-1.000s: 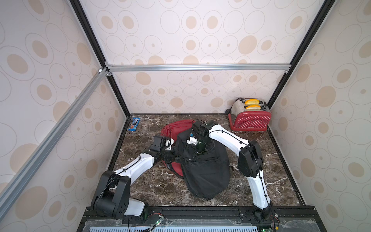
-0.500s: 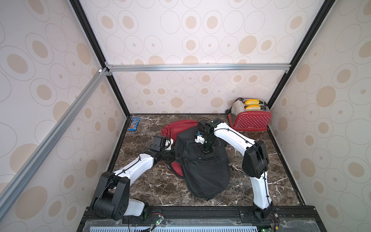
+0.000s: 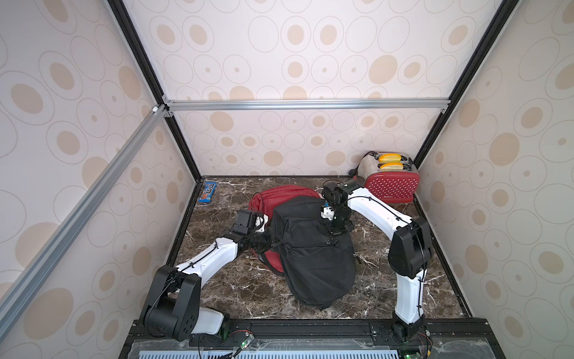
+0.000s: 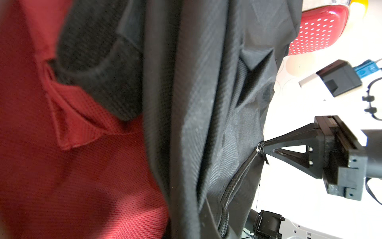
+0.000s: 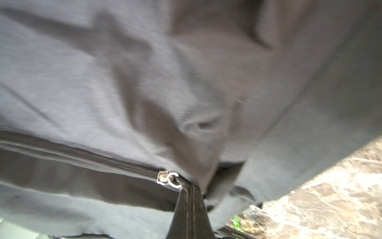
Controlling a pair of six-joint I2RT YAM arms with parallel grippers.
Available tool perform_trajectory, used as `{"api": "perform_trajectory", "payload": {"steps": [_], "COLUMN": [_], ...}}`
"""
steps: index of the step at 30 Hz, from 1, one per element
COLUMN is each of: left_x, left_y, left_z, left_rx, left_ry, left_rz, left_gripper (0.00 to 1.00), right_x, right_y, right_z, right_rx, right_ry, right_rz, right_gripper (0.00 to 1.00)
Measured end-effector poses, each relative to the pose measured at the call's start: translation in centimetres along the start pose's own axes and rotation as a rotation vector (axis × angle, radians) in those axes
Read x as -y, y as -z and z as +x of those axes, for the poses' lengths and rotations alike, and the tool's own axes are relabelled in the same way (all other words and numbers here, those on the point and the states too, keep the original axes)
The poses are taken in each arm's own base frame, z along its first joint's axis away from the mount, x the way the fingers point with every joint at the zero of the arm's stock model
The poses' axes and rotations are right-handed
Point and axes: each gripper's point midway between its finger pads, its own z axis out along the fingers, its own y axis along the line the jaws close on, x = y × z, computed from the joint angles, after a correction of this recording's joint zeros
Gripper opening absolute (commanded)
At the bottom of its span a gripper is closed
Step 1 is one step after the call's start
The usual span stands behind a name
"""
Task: Zip up the backpack
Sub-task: Zip the zipper on the backpack.
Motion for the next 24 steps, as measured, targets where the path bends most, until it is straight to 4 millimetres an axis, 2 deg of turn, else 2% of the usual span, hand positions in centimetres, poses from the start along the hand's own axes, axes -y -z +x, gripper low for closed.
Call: {"api": "perform_trajectory", "payload": {"steps": [6, 14, 24], "left_x": [0.0, -0.2, -0.2], "left_y": [0.0, 0.0, 0.0], "left_z": [0.0, -0.1, -0.1], "left_rx": [-0.001, 0.005, 0.005], "left_ry": [0.001, 0.009, 0.01], "left_rz": [-0.002, -0.01, -0.01], "left_gripper": [0.0, 0.0, 0.0], "right_x": [-0.1, 0.4, 1.1], "right_y": [0.1, 1.9, 0.9], "right_z": [-0.1, -0.4, 0.1], "right_rx": [0.012, 0.074, 0.047], "right_ry": [-0.001, -0.029, -0.045], "right_rz": [-0.016, -0.064, -0.058], "right_gripper": [0.0, 0.0, 0.0]}}
